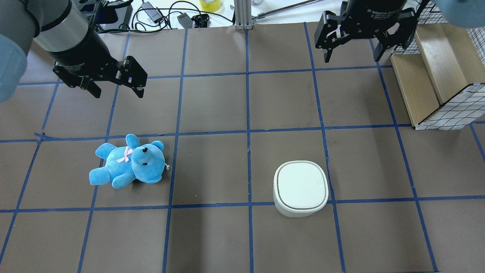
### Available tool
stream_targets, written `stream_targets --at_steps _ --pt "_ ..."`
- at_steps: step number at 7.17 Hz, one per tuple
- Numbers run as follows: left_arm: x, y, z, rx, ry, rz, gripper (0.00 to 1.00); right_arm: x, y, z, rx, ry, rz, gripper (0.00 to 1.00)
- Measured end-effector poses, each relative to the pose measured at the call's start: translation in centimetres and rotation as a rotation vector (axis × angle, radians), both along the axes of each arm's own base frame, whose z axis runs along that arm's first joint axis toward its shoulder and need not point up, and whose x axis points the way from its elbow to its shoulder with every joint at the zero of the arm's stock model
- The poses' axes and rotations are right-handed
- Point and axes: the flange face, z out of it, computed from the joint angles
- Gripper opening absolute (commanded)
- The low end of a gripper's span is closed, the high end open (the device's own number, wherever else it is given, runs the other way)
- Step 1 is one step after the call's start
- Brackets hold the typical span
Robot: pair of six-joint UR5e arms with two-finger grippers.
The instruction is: Open trash can with right arm
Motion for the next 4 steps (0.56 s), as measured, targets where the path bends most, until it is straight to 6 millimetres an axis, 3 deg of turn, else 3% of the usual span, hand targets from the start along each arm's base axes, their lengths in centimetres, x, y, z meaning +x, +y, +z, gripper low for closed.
stream_targets --at_steps 3,4 --pt "0.00 0.00 0.00 0.000 0.000 0.000 1.00 -0.10 0.00 -0.11 0.003 0.010 0.004 1.00" --pt "0.00 0.00 0.00 0.000 0.000 0.000 1.00 -0.08 0.01 -0.13 0.004 0.009 0.007 0.89"
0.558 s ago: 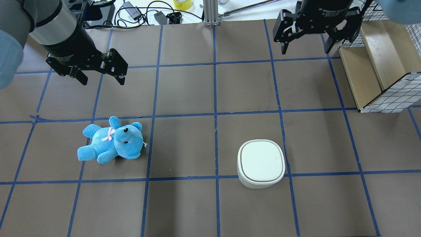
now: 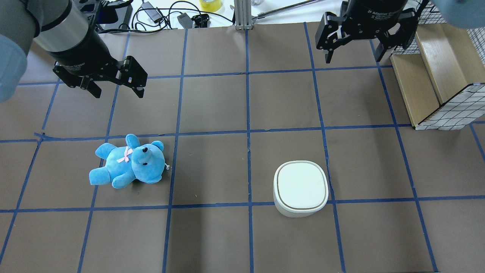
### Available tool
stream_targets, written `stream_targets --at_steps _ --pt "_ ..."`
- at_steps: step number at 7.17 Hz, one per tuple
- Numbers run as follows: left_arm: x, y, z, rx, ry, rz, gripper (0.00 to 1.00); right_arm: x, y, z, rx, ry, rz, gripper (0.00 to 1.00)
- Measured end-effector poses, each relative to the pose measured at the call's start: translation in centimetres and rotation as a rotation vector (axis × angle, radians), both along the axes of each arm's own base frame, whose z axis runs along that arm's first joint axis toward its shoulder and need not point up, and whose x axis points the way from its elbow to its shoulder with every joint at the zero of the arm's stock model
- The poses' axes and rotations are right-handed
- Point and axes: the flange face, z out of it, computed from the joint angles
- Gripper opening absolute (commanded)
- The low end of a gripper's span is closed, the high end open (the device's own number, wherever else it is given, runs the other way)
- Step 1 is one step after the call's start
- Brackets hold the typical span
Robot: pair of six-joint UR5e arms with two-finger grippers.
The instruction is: Open trash can with right arm
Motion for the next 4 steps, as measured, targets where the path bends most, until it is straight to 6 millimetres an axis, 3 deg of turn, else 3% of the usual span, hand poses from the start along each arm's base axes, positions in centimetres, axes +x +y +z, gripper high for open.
stream_targets --at_steps 1,2,4 --pt "0.0 0.0 0.0 0.000 0.000 0.000 1.00 0.1 0.0 0.0 0.004 -0.002 0.001 0.23" --pt "0.0 0.0 0.0 0.000 0.000 0.000 1.00 0.2 0.2 -0.3 0.014 -0.005 0.001 0.00" --pt "0.0 0.0 0.0 0.000 0.000 0.000 1.00 2.3 0.9 -2.3 0.060 -0.027 0.005 0.00"
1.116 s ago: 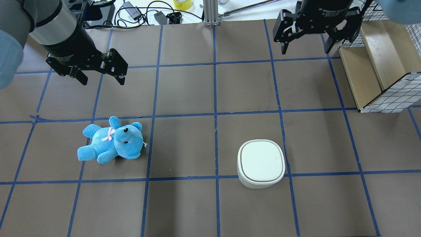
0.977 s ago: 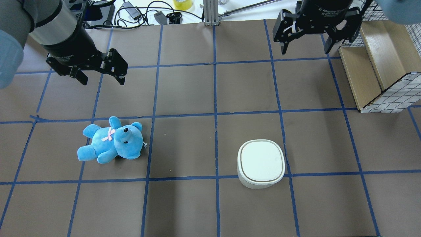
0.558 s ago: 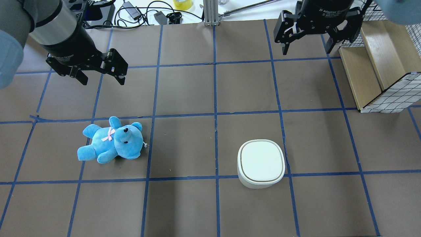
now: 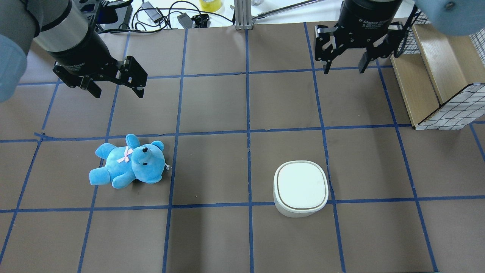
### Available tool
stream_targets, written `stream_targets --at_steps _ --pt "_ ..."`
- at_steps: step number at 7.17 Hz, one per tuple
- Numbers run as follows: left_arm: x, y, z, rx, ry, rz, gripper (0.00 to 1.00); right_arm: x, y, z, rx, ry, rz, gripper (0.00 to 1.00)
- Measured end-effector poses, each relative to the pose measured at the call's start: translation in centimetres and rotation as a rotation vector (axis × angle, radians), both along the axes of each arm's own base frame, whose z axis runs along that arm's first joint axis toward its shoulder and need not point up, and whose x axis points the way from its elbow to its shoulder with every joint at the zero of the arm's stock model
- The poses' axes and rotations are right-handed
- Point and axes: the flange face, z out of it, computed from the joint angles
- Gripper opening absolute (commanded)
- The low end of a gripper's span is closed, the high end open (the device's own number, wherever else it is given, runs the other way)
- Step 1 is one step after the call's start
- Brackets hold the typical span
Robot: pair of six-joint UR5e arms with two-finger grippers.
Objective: Open trash can with right arm
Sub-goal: 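Lower the right gripper down onto the white trash can lid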
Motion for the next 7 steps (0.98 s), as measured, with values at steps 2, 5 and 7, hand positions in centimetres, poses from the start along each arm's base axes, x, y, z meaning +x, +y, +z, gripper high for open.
stream_targets --at_steps 2,5,7 --pt "0.0 0.0 0.0 0.000 0.000 0.000 1.00 3.3 1.7 -4.8 0.079 0.005 -0.031 0.00" --pt "0.0 0.0 0.0 0.000 0.000 0.000 1.00 4.5 4.9 -13.8 0.159 0.036 -0.017 0.00" --pt "0.0 0.0 0.0 0.000 0.000 0.000 1.00 4.3 7.0 -17.4 0.232 0.059 0.021 0.00"
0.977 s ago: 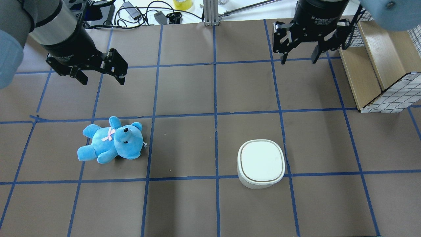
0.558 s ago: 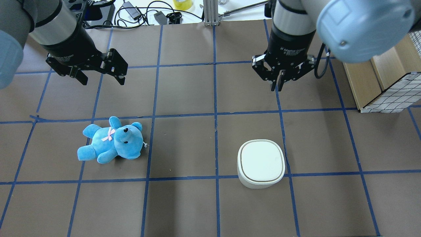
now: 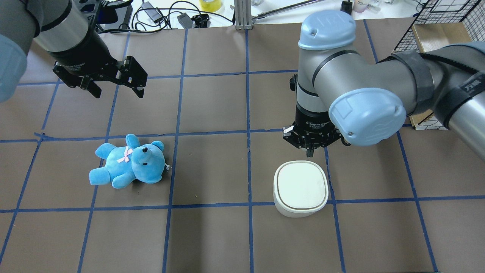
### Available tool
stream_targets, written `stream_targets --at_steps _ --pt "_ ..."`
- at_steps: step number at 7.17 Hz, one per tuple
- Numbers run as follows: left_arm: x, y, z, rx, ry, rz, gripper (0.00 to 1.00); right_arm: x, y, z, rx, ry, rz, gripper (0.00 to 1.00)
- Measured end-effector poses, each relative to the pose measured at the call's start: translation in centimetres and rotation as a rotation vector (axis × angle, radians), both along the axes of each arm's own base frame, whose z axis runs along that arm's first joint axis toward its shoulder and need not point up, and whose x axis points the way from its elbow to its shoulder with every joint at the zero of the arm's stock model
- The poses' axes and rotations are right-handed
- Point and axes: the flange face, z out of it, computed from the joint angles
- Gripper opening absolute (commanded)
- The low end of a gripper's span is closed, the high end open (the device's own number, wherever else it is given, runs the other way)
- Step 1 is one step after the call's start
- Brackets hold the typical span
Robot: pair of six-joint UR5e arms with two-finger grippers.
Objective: Open trash can with right arm
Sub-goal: 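Lower the right gripper down onto the white trash can lid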
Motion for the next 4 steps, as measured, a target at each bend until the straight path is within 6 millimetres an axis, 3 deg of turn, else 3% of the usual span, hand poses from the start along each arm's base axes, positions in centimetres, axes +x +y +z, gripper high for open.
stream_targets --at_steps 2,4 --pt "0.0 0.0 0.0 0.000 0.000 0.000 1.00 -0.2 1.8 -3.3 0.064 0.031 0.042 0.00" --pt "0.0 0.0 0.0 0.000 0.000 0.000 1.00 -0.3 2.3 -4.5 0.089 0.035 0.088 0.00"
